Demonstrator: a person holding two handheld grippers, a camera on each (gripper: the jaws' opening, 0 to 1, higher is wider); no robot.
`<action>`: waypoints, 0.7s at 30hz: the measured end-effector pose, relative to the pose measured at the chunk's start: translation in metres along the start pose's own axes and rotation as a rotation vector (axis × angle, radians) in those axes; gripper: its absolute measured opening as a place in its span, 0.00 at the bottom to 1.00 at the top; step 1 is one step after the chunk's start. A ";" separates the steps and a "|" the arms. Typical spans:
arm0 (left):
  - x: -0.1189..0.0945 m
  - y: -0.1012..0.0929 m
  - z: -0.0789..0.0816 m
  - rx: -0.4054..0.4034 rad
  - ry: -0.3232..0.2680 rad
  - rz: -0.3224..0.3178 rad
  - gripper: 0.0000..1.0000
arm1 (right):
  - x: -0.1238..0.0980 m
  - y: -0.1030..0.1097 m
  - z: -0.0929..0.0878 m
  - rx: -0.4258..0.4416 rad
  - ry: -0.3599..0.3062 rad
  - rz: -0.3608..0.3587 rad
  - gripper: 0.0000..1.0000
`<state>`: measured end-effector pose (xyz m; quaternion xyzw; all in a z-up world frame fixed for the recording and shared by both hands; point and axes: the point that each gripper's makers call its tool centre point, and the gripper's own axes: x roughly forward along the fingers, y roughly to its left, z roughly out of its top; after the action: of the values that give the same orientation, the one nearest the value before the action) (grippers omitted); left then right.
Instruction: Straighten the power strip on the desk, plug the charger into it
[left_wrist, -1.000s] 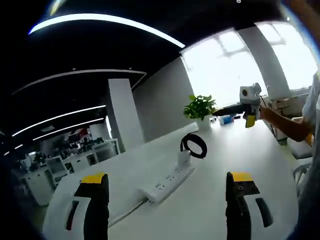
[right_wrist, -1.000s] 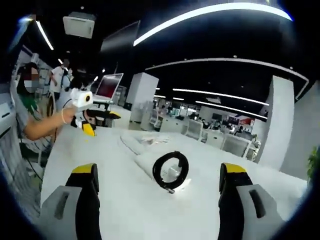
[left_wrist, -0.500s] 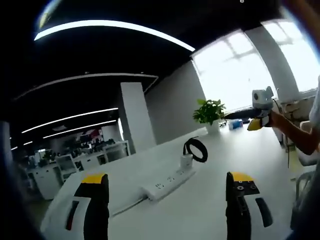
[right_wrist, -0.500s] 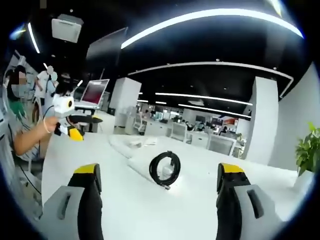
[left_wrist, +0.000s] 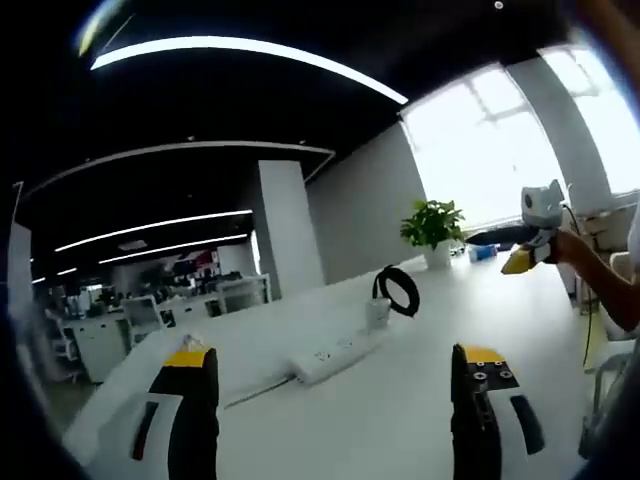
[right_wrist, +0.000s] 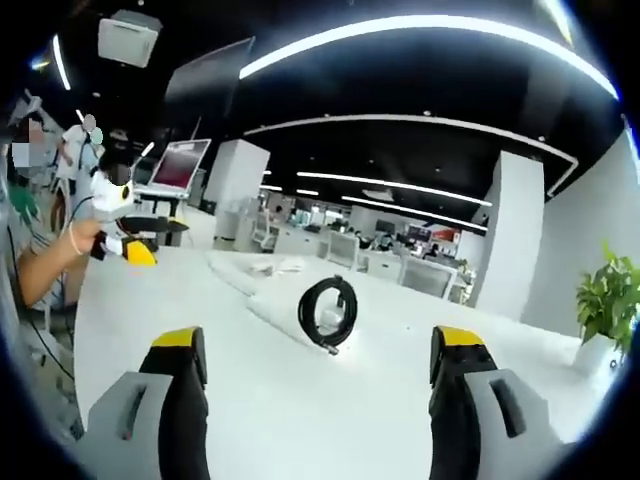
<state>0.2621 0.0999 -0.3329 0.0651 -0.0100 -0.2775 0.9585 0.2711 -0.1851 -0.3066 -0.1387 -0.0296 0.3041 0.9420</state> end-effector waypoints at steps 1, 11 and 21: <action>-0.001 0.001 -0.001 -0.018 -0.003 0.003 0.99 | -0.001 0.001 0.001 0.023 -0.018 -0.001 0.93; -0.006 0.004 -0.013 -0.049 0.004 0.052 0.99 | -0.006 0.002 -0.019 0.087 -0.002 -0.031 0.89; -0.011 0.005 -0.022 -0.066 0.015 0.081 0.99 | -0.014 0.001 -0.039 0.140 0.009 -0.065 0.88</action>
<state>0.2567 0.1122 -0.3540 0.0353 0.0037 -0.2383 0.9705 0.2644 -0.2024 -0.3441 -0.0727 -0.0086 0.2739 0.9590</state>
